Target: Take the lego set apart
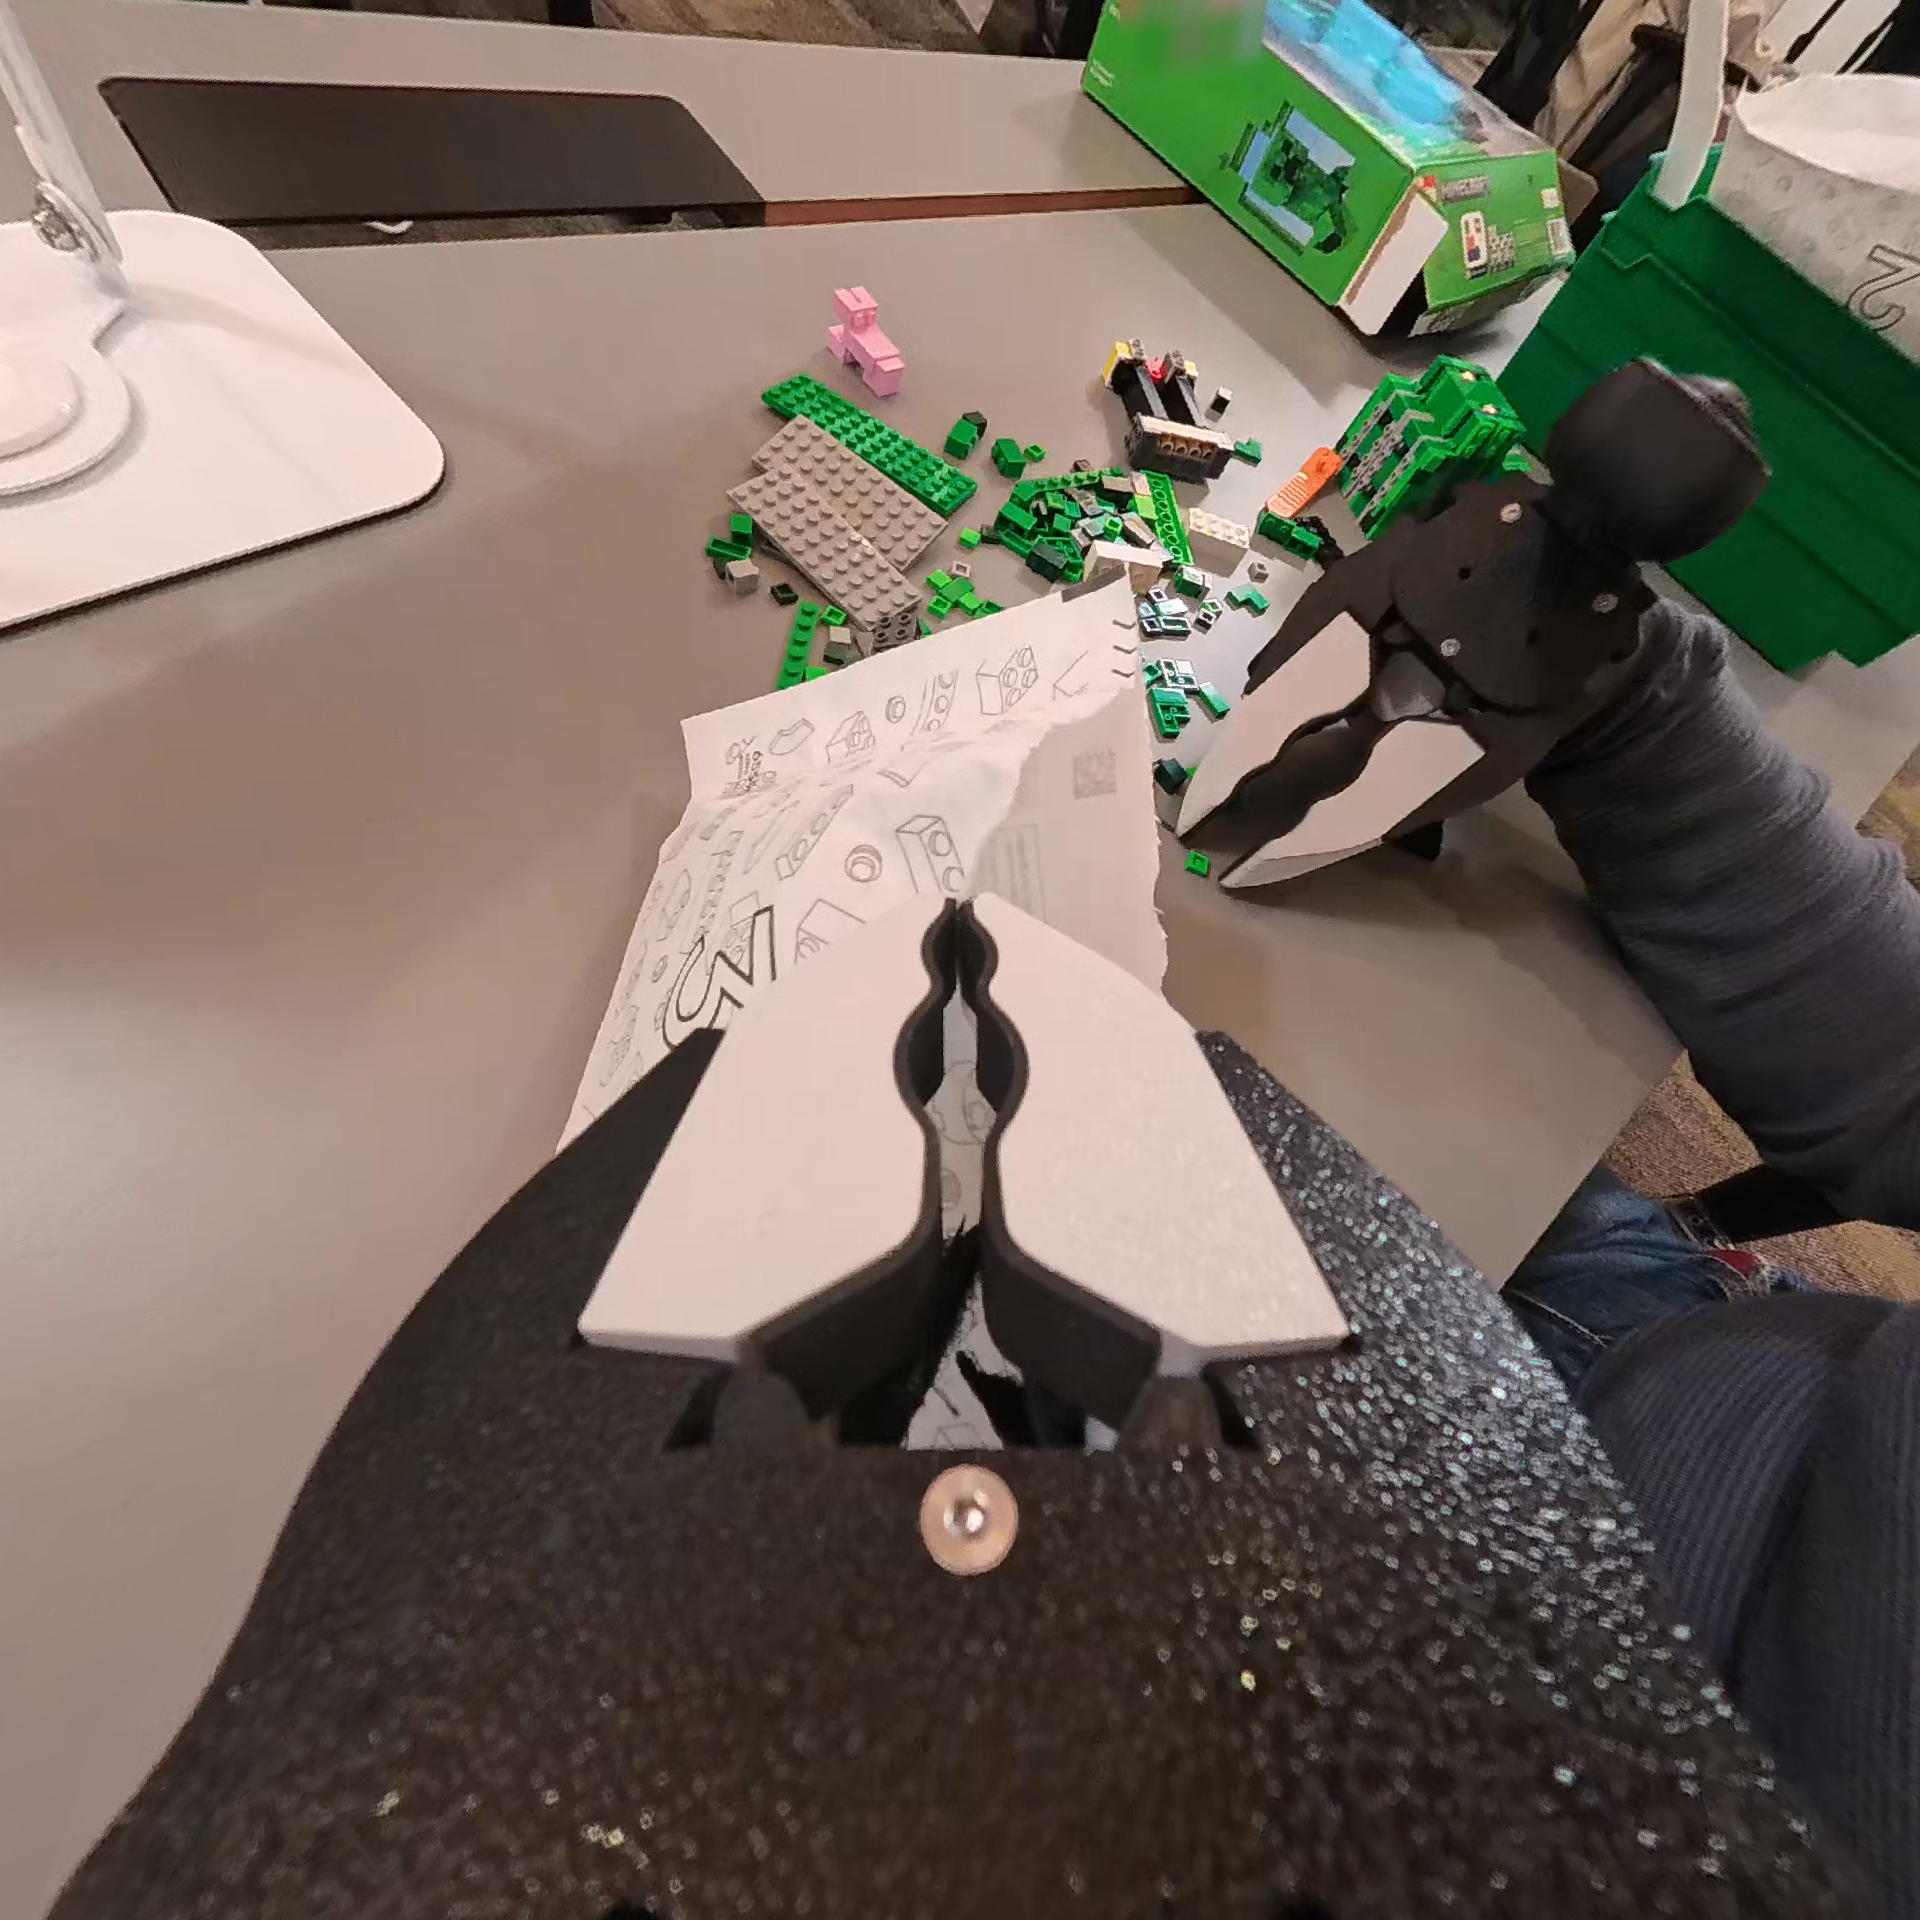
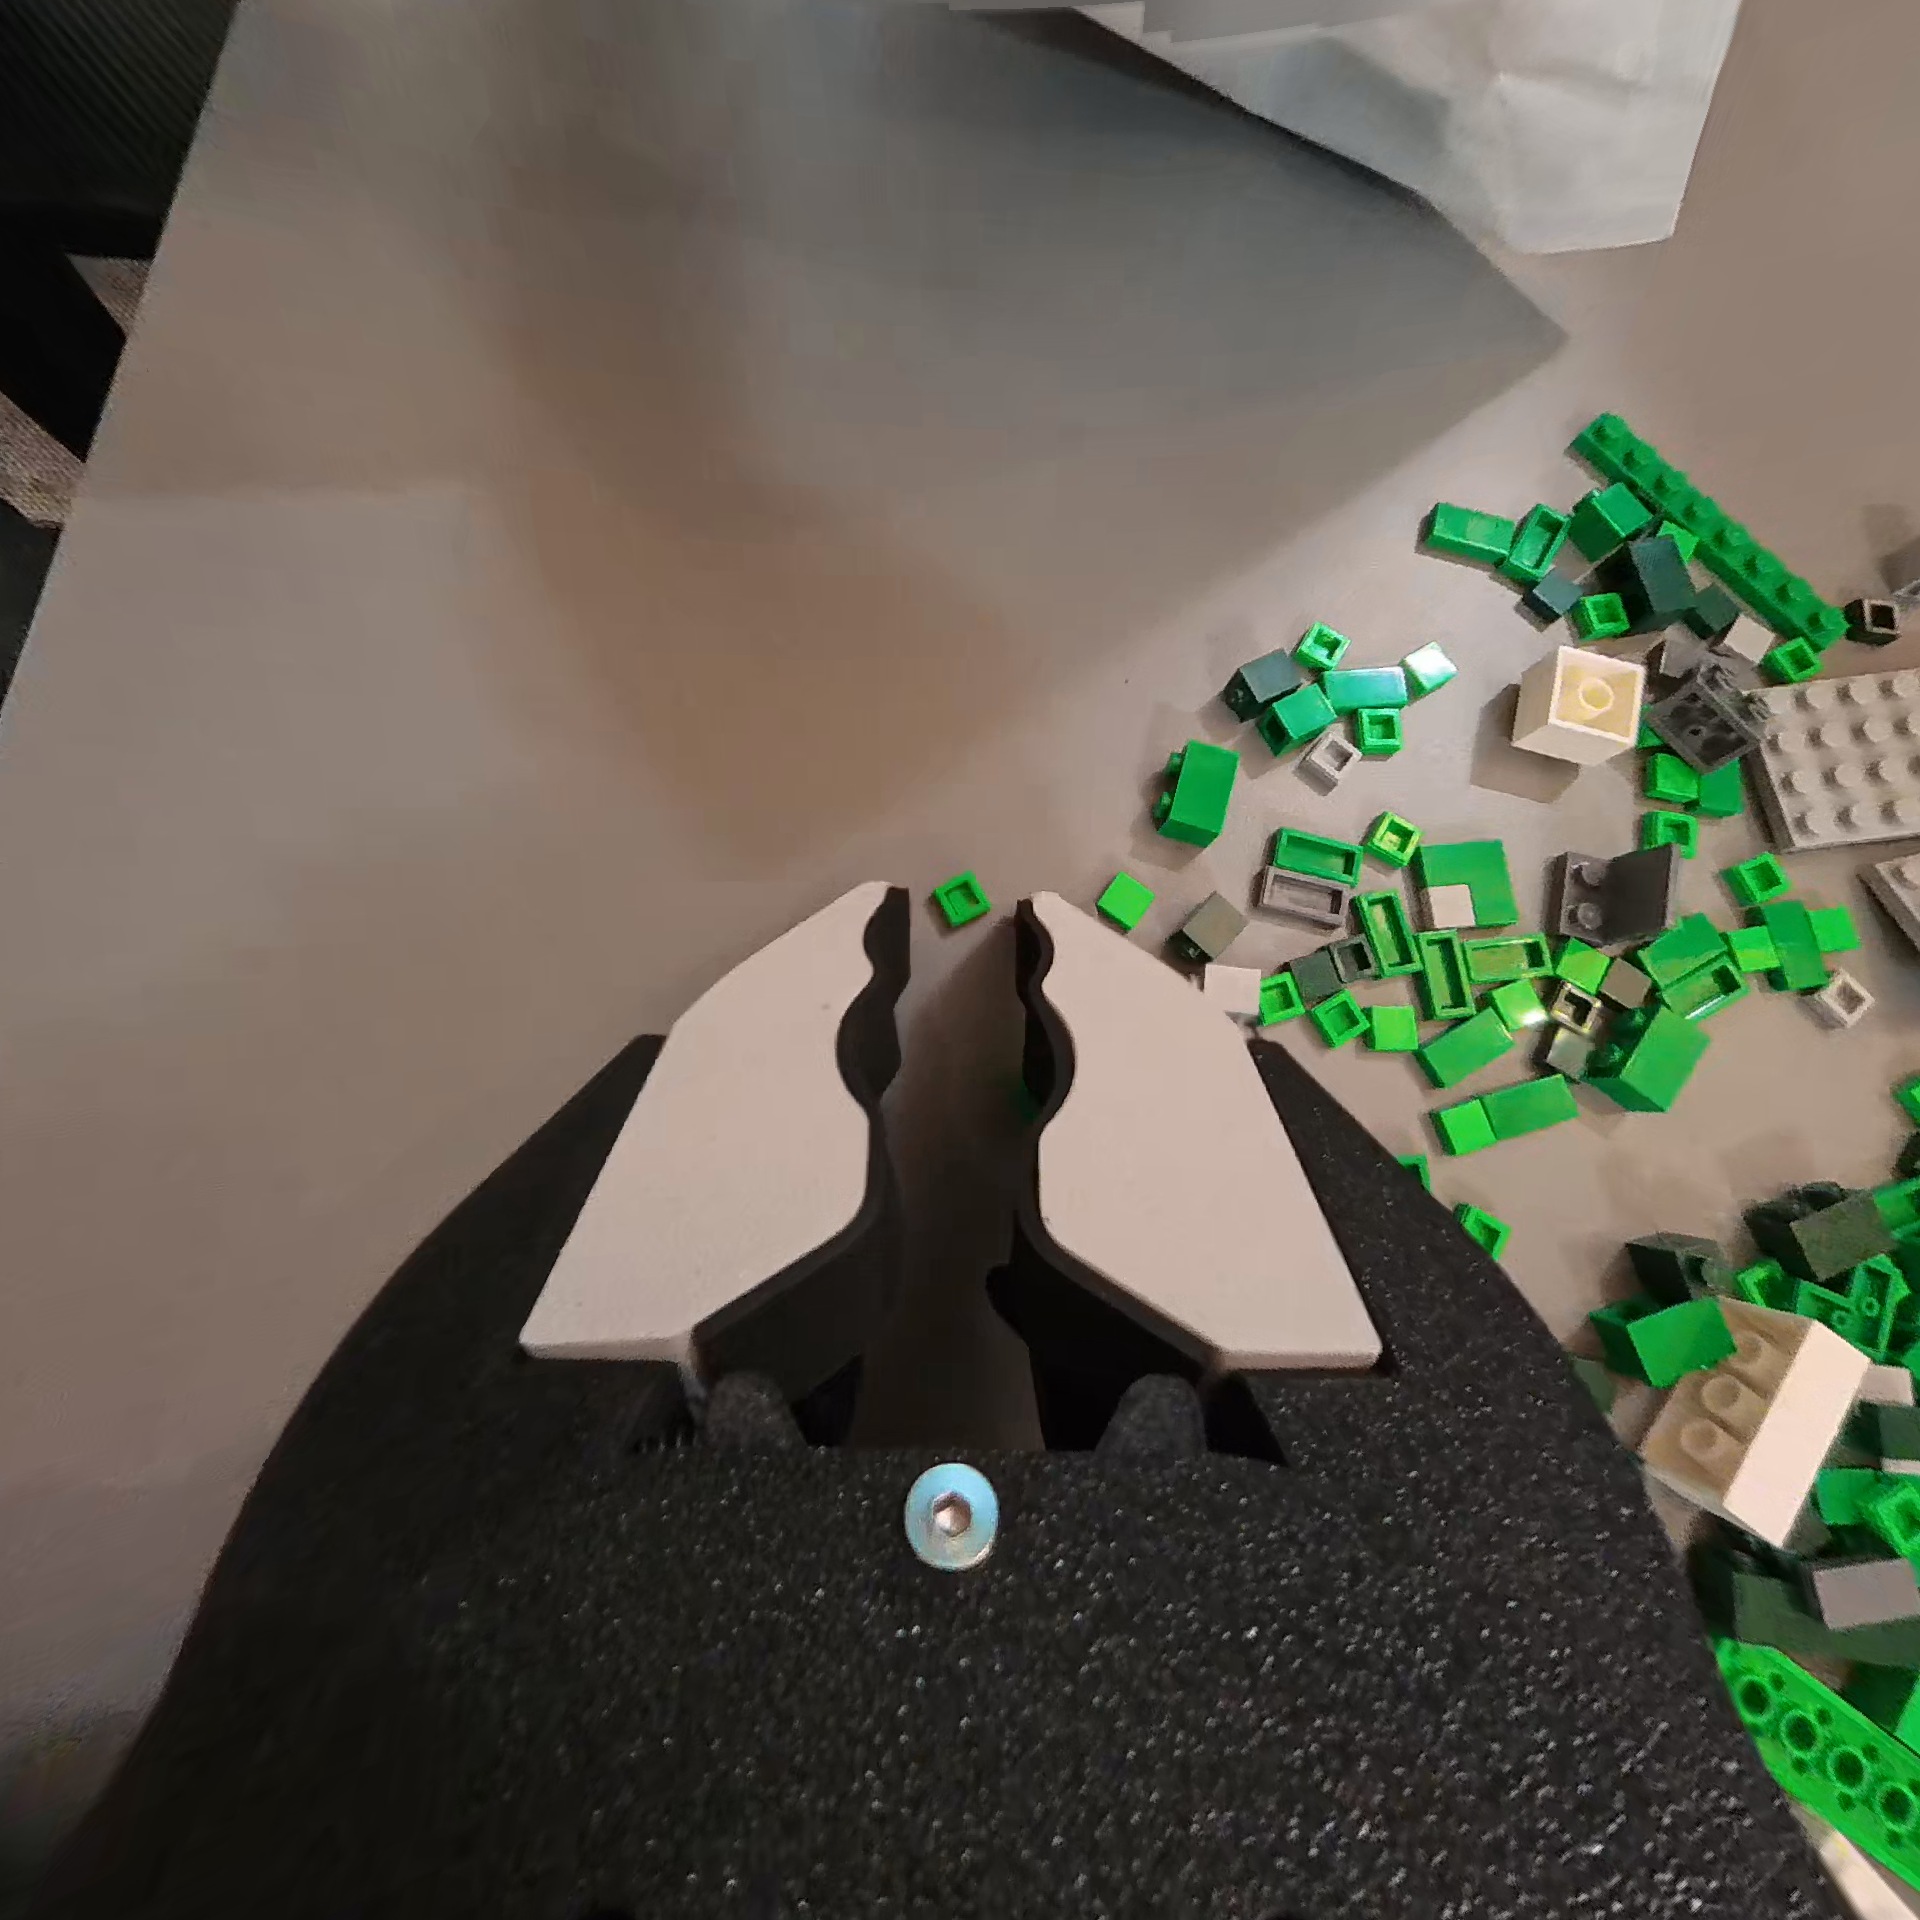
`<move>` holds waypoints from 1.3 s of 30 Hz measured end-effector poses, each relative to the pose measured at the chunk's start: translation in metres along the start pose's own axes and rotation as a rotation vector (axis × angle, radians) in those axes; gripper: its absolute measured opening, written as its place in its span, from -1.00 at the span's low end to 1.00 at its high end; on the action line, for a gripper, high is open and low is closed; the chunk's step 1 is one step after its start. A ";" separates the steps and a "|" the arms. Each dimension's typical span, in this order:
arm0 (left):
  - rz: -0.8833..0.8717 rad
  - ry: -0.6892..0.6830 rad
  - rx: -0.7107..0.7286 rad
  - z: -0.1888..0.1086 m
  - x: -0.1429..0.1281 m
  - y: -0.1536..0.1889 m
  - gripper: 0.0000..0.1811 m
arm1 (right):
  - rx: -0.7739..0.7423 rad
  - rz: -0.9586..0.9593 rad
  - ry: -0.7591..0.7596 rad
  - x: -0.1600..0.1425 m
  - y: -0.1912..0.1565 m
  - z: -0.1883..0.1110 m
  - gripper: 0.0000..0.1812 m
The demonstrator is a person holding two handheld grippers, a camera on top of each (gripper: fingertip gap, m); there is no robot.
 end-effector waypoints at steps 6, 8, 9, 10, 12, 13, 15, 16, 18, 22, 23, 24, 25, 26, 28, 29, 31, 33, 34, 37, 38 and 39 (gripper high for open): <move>0.002 0.000 0.000 -0.001 0.000 0.000 -1.00 | -0.008 -0.002 -0.001 0.002 0.000 0.002 -0.90; 0.000 0.001 -0.002 -0.001 0.000 0.000 -1.00 | -0.005 0.001 0.002 0.002 0.000 0.003 -0.91; 0.000 0.000 -0.003 -0.001 0.000 0.000 -1.00 | -0.002 0.002 0.004 0.002 0.000 0.003 -0.91; 0.001 -0.002 -0.003 0.000 0.000 0.000 -1.00 | 0.003 0.002 0.005 0.003 -0.001 0.003 -0.92; 0.003 -0.005 -0.004 0.000 0.000 0.001 -1.00 | 0.002 -0.003 0.004 0.003 -0.001 0.003 -0.93; 0.005 -0.006 -0.004 0.000 0.000 0.001 -1.00 | -0.002 -0.010 0.007 0.004 -0.001 0.003 -0.93; 0.006 -0.006 -0.003 0.000 0.000 0.001 -1.00 | -0.013 -0.028 0.024 0.008 -0.002 0.001 -1.00; 0.006 -0.007 -0.003 0.000 0.000 0.001 -1.00 | -0.020 -0.039 0.038 0.010 -0.002 0.000 -1.00; 0.006 -0.007 -0.004 0.000 0.000 0.001 -1.00 | -0.030 -0.060 0.067 0.015 -0.004 -0.002 -1.00; 0.006 -0.006 -0.004 0.000 0.000 0.001 -1.00 | -0.038 -0.078 0.073 0.018 -0.006 -0.003 -1.00; 0.006 -0.006 -0.004 0.000 0.000 0.002 -1.00 | -0.031 -0.073 0.067 0.017 -0.006 -0.003 -1.00; 0.007 -0.006 -0.004 0.000 0.000 0.002 -1.00 | -0.015 -0.063 0.064 0.016 -0.007 -0.002 -0.98; 0.008 -0.007 -0.004 0.000 0.000 0.002 -1.00 | 0.010 -0.048 0.062 0.015 -0.008 -0.001 -0.93; 0.008 -0.008 -0.004 0.000 0.000 0.002 -1.00 | 0.035 -0.031 0.061 0.014 -0.009 0.000 -0.89; 0.010 -0.009 -0.005 0.000 0.000 0.002 -1.00 | 0.061 -0.011 0.049 0.013 -0.010 0.003 -0.83; 0.011 -0.009 -0.006 0.000 0.000 0.003 -1.00 | 0.060 -0.012 0.038 0.013 -0.010 0.004 -0.83; 0.012 -0.009 -0.007 0.001 0.000 0.003 -1.00 | 0.055 -0.022 0.020 0.012 -0.010 0.006 -0.82; 0.010 -0.009 -0.009 0.001 0.000 0.003 -1.00 | 0.050 -0.030 0.012 0.011 -0.010 0.008 -0.82; 0.009 -0.010 -0.011 0.002 0.000 0.003 -1.00 | 0.052 -0.031 0.008 0.011 -0.011 0.008 -0.82; 0.010 -0.013 -0.013 0.003 -0.001 0.003 -1.00 | 0.069 -0.028 0.008 0.010 -0.011 0.010 -0.81; 0.011 -0.014 -0.013 0.003 0.000 0.004 -1.00 | 0.071 -0.028 0.009 0.010 -0.012 0.010 -0.82; 0.011 -0.015 -0.014 0.003 -0.001 0.004 -1.00 | 0.071 -0.029 0.008 0.011 -0.012 0.010 -0.82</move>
Point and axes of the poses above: each gripper's, where its closed fingertips meet, z out along the fingers, x out of its top, y = z × x across the jaws, the point moved 7 cm from there along -z, back along the fingers, and after that the axes turned 2 degrees about x, right-handed, at the moved point
